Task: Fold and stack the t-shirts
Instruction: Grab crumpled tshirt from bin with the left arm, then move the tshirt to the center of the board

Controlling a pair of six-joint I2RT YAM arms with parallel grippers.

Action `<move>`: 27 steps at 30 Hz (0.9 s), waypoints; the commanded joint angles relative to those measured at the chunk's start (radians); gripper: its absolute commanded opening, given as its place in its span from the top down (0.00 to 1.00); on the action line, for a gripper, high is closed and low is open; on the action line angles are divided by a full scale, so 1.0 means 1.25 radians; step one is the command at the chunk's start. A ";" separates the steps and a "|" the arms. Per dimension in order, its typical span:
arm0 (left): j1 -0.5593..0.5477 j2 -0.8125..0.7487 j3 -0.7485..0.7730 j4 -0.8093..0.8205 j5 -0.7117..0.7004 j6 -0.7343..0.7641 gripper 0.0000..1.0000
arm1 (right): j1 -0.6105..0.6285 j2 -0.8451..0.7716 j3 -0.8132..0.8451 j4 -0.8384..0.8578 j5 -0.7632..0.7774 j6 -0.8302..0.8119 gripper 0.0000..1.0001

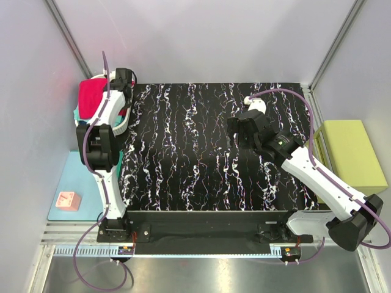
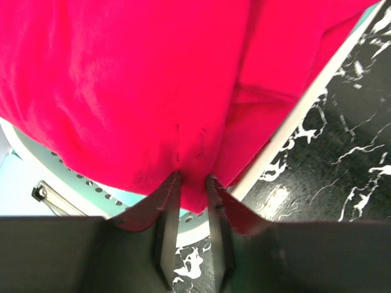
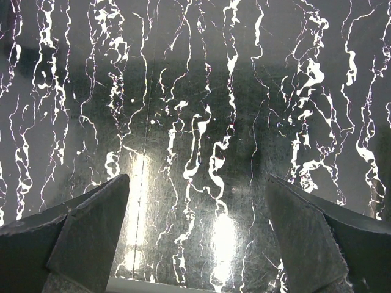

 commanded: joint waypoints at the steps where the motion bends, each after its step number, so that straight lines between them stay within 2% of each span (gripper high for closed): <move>1: 0.007 -0.046 -0.017 0.012 0.005 -0.007 0.79 | -0.003 -0.008 0.007 0.021 -0.002 0.016 0.00; 7: 0.001 -0.095 -0.038 0.013 0.035 -0.006 1.00 | -0.003 -0.021 -0.006 0.022 -0.012 0.033 0.00; 10: -0.035 -0.143 -0.049 0.019 0.032 0.010 1.00 | -0.003 -0.023 -0.017 0.033 -0.021 0.041 0.00; 16: -0.191 -0.250 -0.046 0.026 -0.035 0.053 1.00 | -0.003 -0.013 -0.012 0.049 -0.039 0.045 0.00; 21: -0.310 -0.331 -0.057 0.011 -0.021 0.035 1.00 | -0.004 -0.019 0.007 0.053 -0.023 0.035 0.00; 27: -0.453 -0.421 -0.186 0.003 -0.025 -0.019 1.00 | -0.003 -0.034 0.038 0.037 0.000 0.025 0.00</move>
